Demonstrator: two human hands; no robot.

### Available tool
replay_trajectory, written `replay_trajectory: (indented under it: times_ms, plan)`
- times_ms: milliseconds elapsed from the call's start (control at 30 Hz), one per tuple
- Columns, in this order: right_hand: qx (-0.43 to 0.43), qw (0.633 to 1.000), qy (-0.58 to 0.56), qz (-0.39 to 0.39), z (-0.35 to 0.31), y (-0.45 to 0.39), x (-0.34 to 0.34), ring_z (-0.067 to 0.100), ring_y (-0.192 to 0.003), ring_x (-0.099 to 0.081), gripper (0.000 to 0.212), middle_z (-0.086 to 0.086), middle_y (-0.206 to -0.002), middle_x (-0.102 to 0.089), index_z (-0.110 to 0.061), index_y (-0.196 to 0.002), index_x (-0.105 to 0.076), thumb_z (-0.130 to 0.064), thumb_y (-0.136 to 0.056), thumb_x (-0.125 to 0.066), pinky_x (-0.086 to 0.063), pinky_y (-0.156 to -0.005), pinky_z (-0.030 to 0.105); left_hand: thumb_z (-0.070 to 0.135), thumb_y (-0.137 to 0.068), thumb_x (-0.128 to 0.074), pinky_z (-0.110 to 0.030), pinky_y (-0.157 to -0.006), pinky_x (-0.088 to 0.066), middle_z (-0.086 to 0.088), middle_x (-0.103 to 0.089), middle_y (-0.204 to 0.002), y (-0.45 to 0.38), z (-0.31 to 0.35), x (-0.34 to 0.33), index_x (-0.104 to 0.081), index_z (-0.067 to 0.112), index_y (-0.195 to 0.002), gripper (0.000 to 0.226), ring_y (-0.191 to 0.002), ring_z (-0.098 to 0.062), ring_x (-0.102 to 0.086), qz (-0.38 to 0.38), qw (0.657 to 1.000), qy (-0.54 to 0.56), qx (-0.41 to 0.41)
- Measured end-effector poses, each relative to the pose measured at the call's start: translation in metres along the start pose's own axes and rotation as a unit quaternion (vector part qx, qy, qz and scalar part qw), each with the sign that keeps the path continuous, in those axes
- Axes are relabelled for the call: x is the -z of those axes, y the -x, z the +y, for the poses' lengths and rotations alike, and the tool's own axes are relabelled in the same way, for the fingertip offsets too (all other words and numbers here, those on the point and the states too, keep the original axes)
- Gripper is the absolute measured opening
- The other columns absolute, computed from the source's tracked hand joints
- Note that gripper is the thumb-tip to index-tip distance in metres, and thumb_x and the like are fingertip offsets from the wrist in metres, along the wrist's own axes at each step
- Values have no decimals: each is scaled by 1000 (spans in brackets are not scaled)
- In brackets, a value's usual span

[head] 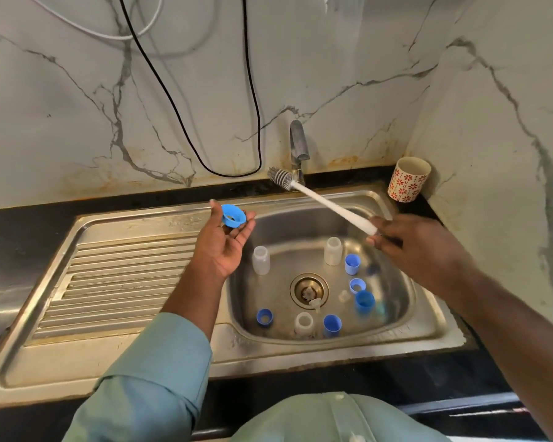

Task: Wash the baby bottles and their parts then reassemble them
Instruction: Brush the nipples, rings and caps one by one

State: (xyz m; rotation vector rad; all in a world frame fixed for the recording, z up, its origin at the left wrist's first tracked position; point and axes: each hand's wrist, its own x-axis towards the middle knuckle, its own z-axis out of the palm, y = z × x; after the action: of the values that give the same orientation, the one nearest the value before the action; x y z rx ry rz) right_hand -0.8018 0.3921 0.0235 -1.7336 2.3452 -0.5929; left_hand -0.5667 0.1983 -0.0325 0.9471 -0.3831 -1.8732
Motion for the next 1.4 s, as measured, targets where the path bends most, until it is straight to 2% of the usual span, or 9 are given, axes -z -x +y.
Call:
replay_trajectory:
  times_ms: [100,267,400,533,667,833,1000,1233,1400]
  plan:
    - [-65,990,-119,-50,0,6,-11,11,-79,-62,37,-8,-89,-64,-27,-127,-63,-34,-91,-65,-55,-69,31,39,-94,-59,-40,-82,-60,-27,-61,-124,-4,0,2,-49,1,-128,53,-108,-35,-67,7,1000,21,11]
    - [-49,973,-198,-113,-19,14,-18,8,-72,-59,38,-7,-87,-64,-31,-128,-61,-26,-90,-66,-44,-62,19,28,-93,-65,-40,-80,-61,-21,-52,-129,-9,9,-3,-52,9,-125,40,-107,-34,-64,35,997,39,-48]
    - [-43,975,-177,-126,-39,12,-22,7,-75,-60,36,-10,-86,-62,-32,-128,-60,-26,-93,-62,-47,-64,16,30,-90,-70,-38,-83,-60,-20,-62,-126,-12,17,-1,-51,6,-130,51,-107,-30,-67,40,997,56,-47]
    - [-47,974,-152,-161,-78,3,-36,8,-60,-57,25,-24,-75,-63,-24,-121,-65,-26,-98,-54,-49,-52,17,33,-99,-57,-39,-86,-58,-18,-68,-110,-9,21,5,-58,7,-120,33,-103,-29,-69,8,1000,19,-10]
    - [7,978,-89,-187,-125,-2,-60,7,-59,-51,30,-5,-78,-60,-18,-120,-63,-33,-102,-44,-48,-57,23,37,-104,-45,-43,-91,-54,-20,-62,-99,-25,44,15,-56,1,-117,39,-91,-31,-65,38,998,53,24]
    - [-13,986,-55,-159,-158,-13,-85,9,-56,-48,25,-7,-67,-51,-27,-113,-58,-35,-104,-36,-52,-62,35,35,-102,-42,-47,-89,-50,-11,-57,-83,-36,64,29,-57,5,-90,35,-82,-25,-59,11,995,63,72]
    - [-46,990,-55,-119,-172,6,-102,8,-58,-47,26,-9,-64,-44,-26,-115,-59,-31,-103,-36,-49,-63,30,33,-103,-47,-39,-93,-50,-14,-59,-96,-47,76,41,-57,7,-122,33,-84,-22,-58,-3,996,73,57]
    - [-130,975,-123,-135,-161,10,-76,8,-54,-55,23,6,-72,-63,-23,-99,-67,-32,-100,-47,-51,-59,29,11,-90,-65,-30,-83,-56,-8,-73,-101,-36,78,61,-59,12,-121,31,-97,-22,-68,-74,993,-88,1]
    - [-154,965,-156,-147,-145,12,-51,7,-52,-50,21,7,-74,-65,-25,-90,-67,-33,-99,-50,-46,-52,22,19,-68,-78,-43,-89,-57,-11,-74,-86,-23,78,57,-64,7,-100,37,-85,-25,-69,-105,947,-276,-130]
